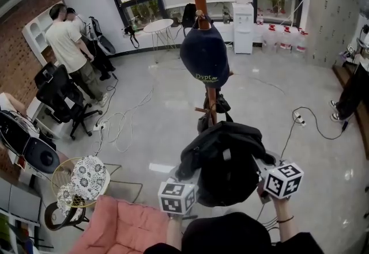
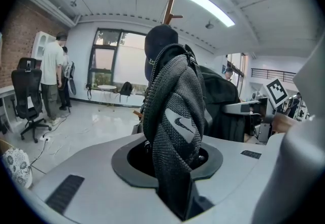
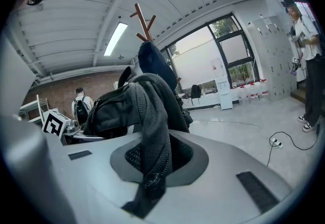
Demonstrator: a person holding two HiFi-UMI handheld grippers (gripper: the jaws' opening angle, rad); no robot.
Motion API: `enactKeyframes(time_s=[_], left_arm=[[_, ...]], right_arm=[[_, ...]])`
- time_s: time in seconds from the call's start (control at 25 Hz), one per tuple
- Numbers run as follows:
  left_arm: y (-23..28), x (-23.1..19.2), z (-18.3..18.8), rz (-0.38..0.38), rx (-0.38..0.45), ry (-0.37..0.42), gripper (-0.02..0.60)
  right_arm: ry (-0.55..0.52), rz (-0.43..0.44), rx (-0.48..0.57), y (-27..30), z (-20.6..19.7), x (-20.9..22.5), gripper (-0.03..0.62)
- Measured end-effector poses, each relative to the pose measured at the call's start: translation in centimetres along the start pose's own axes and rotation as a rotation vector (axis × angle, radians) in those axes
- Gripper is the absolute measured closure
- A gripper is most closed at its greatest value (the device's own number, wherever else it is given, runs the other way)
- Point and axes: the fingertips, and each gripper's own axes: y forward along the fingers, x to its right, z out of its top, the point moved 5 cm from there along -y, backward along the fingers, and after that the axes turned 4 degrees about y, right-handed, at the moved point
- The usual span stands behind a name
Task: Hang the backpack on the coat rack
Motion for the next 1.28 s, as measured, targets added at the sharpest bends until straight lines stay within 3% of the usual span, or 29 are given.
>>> enactKeyframes(time_s=[0.48,0.8,1.28], left_arm=[[6.5,-2.4,-0.8,-0.005,-0.088,-0.036,0.456],[11.0,-4.3,-3.0,0.003,-0.154,-0.094,0.456],[15.5,-6.1,-5.8,-0.003,-0.244,-0.107,0.456]], right_arm=[[0.044,-0.011,-0.058,5.4,-0.5,4.5,0.560],[0.056,0.000,-0.125,10.0,-1.7,7.5,0.560],[0.077,-0.006,-0.172,14.1,-4.3,10.6,0.560]])
